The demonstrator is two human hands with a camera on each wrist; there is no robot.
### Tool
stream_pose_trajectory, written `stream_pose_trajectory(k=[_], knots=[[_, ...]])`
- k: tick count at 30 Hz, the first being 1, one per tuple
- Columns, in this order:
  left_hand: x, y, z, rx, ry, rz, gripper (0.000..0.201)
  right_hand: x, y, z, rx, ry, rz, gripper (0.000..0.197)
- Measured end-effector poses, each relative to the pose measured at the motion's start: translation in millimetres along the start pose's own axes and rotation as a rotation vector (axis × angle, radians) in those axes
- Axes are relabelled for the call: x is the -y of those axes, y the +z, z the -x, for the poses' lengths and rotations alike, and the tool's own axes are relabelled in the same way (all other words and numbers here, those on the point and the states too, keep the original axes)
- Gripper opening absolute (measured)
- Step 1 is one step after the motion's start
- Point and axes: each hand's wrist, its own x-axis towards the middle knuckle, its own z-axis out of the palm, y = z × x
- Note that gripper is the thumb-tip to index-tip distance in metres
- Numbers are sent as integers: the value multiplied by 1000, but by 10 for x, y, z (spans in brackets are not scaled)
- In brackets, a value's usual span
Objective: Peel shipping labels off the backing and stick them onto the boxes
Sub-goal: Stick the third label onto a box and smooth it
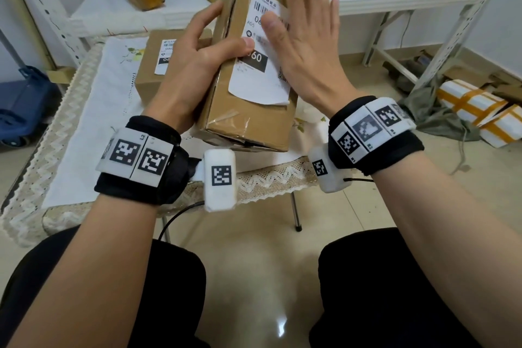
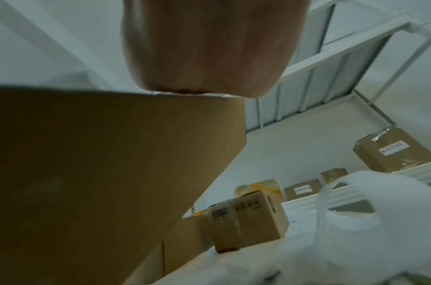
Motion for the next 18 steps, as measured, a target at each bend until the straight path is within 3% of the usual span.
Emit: stream_pose_trajectory(k=[5, 18], knots=[[8, 57, 36, -11, 51, -54, 74, -38, 33, 19, -13, 21, 18, 80], [7, 86, 64, 56, 81, -101, 83, -205, -51, -80, -89, 152, -7, 81]])
